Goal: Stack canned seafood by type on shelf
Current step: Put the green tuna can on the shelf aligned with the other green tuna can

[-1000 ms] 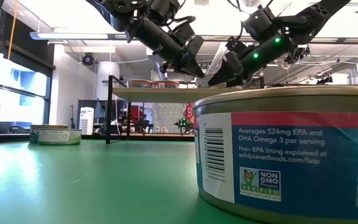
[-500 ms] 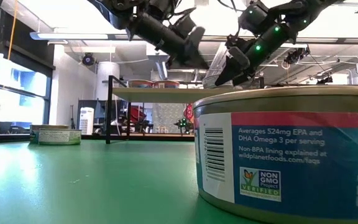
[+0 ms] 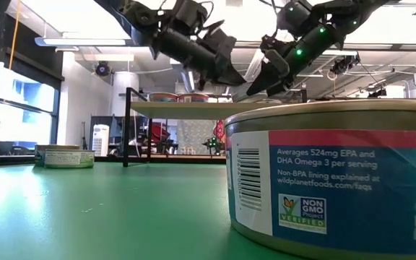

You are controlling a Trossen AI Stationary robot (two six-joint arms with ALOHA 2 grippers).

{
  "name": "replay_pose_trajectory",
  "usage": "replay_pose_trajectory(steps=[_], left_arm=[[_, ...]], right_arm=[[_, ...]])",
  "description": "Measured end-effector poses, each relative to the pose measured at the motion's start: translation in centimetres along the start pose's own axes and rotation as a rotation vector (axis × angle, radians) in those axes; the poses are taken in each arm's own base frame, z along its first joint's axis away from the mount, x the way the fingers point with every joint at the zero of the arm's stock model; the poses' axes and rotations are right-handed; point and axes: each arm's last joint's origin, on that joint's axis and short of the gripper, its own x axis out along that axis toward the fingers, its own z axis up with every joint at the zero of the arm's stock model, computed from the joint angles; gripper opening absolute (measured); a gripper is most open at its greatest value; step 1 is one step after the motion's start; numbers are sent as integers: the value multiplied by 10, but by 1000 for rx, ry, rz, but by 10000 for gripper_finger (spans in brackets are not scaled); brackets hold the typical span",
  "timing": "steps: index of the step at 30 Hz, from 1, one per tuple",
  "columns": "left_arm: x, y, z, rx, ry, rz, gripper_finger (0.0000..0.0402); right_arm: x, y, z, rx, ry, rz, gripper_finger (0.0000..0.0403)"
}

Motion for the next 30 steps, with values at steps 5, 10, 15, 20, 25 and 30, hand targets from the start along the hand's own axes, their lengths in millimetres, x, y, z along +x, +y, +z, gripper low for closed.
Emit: replay_pose_trajectory(steps=[5,10,15,20,25,30], left_arm=[[9,8,-8,-44,12,11,0],[9,12,-7,-56,6,19,0],[9,15,-8,-65,10,47,0],[9,16,-8,-65,7,87,0],[10,17,-6,-65,-41,115,0],[10,20,-4,-68,-74,119,0]], right_arm=[[1,-1,0,-1,4,-13,397],[-3,-1,-1,-22,12,-24,397],[-18,-2,2,-45,4,-44,397],[-37,-2,6,-51,-26,-56,397],[-56,-6,10,41,-61,-176,397],[-64,-19,10,149,-86,-317,396]])
